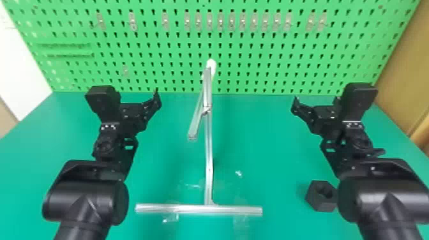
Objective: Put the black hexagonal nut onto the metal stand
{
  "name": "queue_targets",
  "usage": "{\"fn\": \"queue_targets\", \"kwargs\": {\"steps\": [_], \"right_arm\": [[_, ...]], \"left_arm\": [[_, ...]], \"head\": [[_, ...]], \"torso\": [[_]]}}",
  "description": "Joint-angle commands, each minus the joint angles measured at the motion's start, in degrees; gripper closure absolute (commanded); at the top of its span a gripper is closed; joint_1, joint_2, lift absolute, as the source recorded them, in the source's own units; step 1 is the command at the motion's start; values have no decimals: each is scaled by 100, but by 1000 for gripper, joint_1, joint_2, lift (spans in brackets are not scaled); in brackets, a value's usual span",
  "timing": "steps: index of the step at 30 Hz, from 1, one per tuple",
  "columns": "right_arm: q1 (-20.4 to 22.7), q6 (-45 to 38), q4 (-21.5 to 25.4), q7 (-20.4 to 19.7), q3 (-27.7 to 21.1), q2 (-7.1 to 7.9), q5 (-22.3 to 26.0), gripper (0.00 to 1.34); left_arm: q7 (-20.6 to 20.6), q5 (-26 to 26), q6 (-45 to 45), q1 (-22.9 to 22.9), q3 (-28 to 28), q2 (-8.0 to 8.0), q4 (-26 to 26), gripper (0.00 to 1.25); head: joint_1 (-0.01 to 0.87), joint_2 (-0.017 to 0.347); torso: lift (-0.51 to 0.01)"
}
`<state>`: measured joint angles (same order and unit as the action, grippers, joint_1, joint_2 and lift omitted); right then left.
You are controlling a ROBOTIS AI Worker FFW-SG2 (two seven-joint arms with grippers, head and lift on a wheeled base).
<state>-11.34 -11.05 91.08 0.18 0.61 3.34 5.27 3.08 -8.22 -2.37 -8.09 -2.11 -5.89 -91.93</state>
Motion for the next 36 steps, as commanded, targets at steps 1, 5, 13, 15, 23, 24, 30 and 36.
{"fn": "queue_targets", "kwargs": {"steps": [1, 5, 13, 15, 23, 24, 30, 36], "right_arm": [[0, 6, -2, 0, 0, 0, 0, 84], [0, -3, -2, 0, 0, 0, 0, 84], [0, -3, -2, 0, -9, 0, 0, 84], [0, -3, -2, 0, -9, 0, 0, 85], [0, -73, -2, 0, -18, 0, 0, 84], [9, -91, -2, 0, -18, 0, 0, 84], [35, -275, -2, 0, -44, 18, -26, 84], [105, -530, -2, 9, -105, 35, -106, 84]], "left_arm": [[0, -4, 0, 1, 0, 0, 0, 153], [0, -4, 0, -8, 0, 0, 0, 153], [0, -4, 0, 1, 0, 0, 0, 153], [0, -4, 0, 1, 0, 0, 0, 153], [0, -4, 0, 1, 0, 0, 0, 153], [0, -4, 0, 1, 0, 0, 0, 153], [0, -4, 0, -8, 0, 0, 0, 153], [0, -4, 0, 1, 9, 0, 0, 153]], "head": [[693, 81], [693, 81], [693, 81], [693, 81], [693, 81], [693, 81], [693, 81], [693, 81]], "torso": [[-1], [-1], [-1], [-1], [-1], [-1], [-1], [-1]]}}
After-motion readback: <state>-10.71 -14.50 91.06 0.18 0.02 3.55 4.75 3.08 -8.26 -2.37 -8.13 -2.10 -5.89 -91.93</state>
